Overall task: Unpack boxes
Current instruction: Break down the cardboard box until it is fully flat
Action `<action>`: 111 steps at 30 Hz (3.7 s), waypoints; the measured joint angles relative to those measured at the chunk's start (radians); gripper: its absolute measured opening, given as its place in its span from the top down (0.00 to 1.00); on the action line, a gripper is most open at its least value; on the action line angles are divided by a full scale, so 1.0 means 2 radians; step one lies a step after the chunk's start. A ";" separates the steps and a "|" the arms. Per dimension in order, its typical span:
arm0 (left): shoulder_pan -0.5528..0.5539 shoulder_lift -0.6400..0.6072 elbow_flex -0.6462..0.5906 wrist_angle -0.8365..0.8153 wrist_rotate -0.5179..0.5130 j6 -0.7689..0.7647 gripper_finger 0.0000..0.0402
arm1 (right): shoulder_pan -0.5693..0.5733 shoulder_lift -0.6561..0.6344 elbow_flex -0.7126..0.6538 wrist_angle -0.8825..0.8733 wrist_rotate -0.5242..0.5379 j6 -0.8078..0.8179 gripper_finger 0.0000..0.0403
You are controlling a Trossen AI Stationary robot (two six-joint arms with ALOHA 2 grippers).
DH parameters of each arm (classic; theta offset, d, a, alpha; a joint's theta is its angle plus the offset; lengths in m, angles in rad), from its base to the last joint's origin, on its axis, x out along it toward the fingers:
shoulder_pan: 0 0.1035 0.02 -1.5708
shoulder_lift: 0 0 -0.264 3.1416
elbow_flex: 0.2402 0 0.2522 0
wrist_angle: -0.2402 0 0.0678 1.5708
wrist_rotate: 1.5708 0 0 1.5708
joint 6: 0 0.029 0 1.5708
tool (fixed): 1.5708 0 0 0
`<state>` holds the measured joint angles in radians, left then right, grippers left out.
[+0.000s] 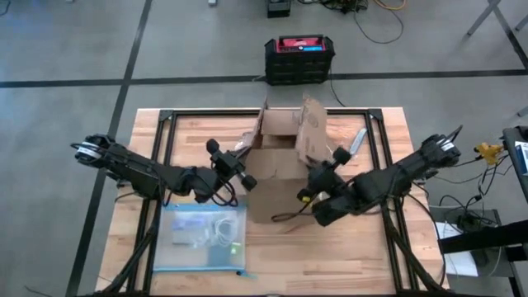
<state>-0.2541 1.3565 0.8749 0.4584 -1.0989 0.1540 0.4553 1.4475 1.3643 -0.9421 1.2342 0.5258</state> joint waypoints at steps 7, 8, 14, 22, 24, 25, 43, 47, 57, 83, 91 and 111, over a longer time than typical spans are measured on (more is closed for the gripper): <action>0.031 -0.034 0.032 0.059 0.061 0.111 1.00 | -0.010 -0.069 0.000 -0.001 -0.002 0.020 0.92; 0.034 -0.041 0.038 0.059 0.067 0.123 1.00 | -0.010 -0.076 0.000 -0.001 -0.005 0.022 0.91; 0.037 -0.089 0.048 0.055 0.105 0.183 1.00 | -0.007 -0.119 0.000 -0.001 -0.038 0.023 0.73; 0.037 -0.141 0.049 -0.012 0.160 0.250 1.00 | -0.007 -0.150 0.000 0.057 -0.089 -0.073 0.47; 0.039 -0.152 0.049 -0.041 0.160 0.257 1.00 | -0.007 -0.152 0.000 0.094 -0.104 -0.110 0.43; 0.040 -0.156 0.049 -0.055 0.160 0.259 1.00 | -0.007 -0.153 0.004 0.103 -0.112 -0.126 0.42; 0.091 -0.205 0.049 -0.161 0.172 0.245 1.00 | 0.006 -0.137 0.062 0.058 -0.215 -0.096 0.37; 0.091 -0.205 0.049 -0.182 0.226 0.225 1.00 | 0.011 -0.128 0.063 0.043 -0.215 -0.074 0.36; 0.091 -0.190 0.049 -0.145 0.359 0.146 1.00 | -0.010 -0.079 0.065 0.114 -0.202 -0.181 0.47; 0.112 -0.106 0.211 -0.149 0.527 0.071 1.00 | -0.036 0.096 0.061 0.212 -0.131 -0.297 0.99; 0.112 -0.032 0.295 -0.272 0.577 0.026 1.00 | -0.029 0.095 0.056 0.259 -0.186 -0.293 1.00; 0.105 0.005 0.094 -0.165 0.634 -0.082 1.00 | 0.027 0.164 0.045 0.226 -0.236 -0.157 0.99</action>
<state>-0.0437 1.3663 1.0625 0.1286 0.1688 -0.0105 0.5087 1.7748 1.4544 -0.4905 0.7626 0.2114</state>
